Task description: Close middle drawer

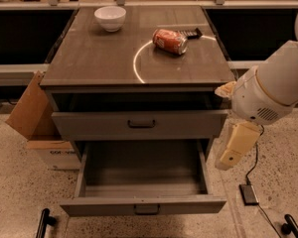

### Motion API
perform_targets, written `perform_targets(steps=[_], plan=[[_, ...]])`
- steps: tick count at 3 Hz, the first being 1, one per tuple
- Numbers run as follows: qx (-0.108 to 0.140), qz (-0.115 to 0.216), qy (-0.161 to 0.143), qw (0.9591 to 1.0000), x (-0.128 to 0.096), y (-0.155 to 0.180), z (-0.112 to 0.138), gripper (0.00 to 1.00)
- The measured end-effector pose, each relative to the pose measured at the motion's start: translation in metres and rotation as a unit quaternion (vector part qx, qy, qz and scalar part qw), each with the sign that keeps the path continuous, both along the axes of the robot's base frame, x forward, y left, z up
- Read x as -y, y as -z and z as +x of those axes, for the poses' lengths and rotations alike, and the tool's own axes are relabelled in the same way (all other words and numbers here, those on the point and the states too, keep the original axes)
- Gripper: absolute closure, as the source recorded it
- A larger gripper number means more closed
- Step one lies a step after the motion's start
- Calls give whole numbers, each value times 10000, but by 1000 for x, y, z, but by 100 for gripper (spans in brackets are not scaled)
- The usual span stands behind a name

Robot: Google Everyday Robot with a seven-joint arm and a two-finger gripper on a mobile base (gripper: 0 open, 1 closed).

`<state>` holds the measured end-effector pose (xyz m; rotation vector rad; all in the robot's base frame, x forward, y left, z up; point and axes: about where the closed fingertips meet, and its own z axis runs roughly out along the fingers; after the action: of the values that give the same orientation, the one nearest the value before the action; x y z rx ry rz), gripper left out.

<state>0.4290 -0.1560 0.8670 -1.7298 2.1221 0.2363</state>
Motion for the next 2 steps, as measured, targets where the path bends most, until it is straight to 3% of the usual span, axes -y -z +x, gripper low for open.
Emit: perform_targets(steps=[1, 2], plan=[[-154, -140, 32, 9998, -2, 31, 4, 0], [-494, -14, 27, 9988, -1, 94, 4, 0]])
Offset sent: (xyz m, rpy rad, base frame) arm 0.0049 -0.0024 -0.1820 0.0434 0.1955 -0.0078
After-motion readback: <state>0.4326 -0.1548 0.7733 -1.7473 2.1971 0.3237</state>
